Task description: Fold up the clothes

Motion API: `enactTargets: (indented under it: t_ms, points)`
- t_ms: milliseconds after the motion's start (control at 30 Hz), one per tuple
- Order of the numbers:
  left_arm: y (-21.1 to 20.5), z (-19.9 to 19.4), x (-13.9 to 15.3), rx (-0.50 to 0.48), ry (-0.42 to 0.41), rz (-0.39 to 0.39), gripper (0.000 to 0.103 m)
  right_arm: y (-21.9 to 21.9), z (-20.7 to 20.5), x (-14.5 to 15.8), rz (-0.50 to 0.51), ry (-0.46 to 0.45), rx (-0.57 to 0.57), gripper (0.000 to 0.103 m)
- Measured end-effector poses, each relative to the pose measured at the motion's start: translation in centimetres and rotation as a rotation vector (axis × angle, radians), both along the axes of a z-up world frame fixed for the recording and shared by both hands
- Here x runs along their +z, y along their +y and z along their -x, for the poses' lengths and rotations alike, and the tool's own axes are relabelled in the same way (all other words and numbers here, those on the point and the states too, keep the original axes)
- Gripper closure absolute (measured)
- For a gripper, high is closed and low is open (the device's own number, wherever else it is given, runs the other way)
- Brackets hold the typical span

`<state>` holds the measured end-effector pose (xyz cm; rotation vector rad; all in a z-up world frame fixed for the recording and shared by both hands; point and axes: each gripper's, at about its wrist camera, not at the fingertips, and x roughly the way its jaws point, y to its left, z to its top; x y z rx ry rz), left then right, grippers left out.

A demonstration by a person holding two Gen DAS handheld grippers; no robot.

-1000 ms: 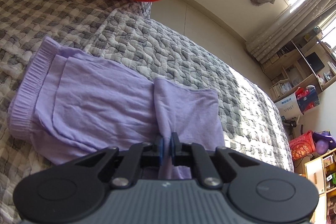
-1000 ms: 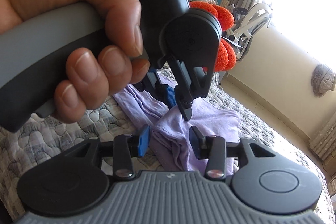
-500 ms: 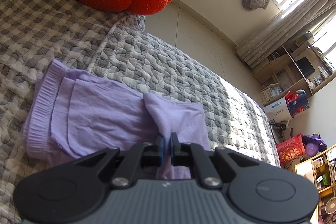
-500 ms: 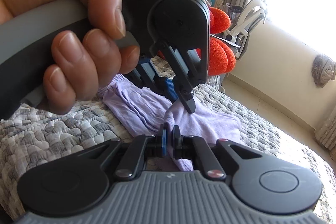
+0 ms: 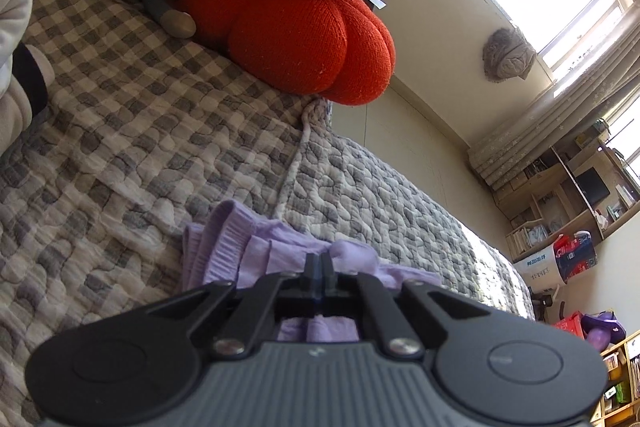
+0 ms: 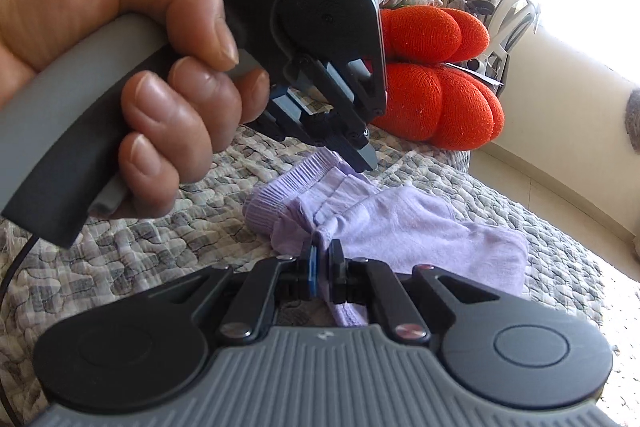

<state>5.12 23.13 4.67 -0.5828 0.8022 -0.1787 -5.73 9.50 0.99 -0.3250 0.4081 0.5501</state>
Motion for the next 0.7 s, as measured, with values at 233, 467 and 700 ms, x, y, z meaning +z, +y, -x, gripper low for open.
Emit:
enactTargets:
  t_ms: [233, 467, 700]
  points:
    - [0.2, -0.2, -0.3, -0.040, 0.019, -0.006, 0.089, -0.7, 0.1, -0.9, -0.042, -0.009, -0.026, 0.098]
    - [0.8, -0.8, -1.1, -0.056, 0.048, 0.092, 0.059, -0.6, 0.3, -1.7, -0.045, -0.041, -0.024, 0.098]
    - [-0.9, -1.9, -2.0, -0.077, 0.079, 0.052, 0.082, -1.2, 0.3, -1.3, -0.086, -0.058, -0.012, 0.098]
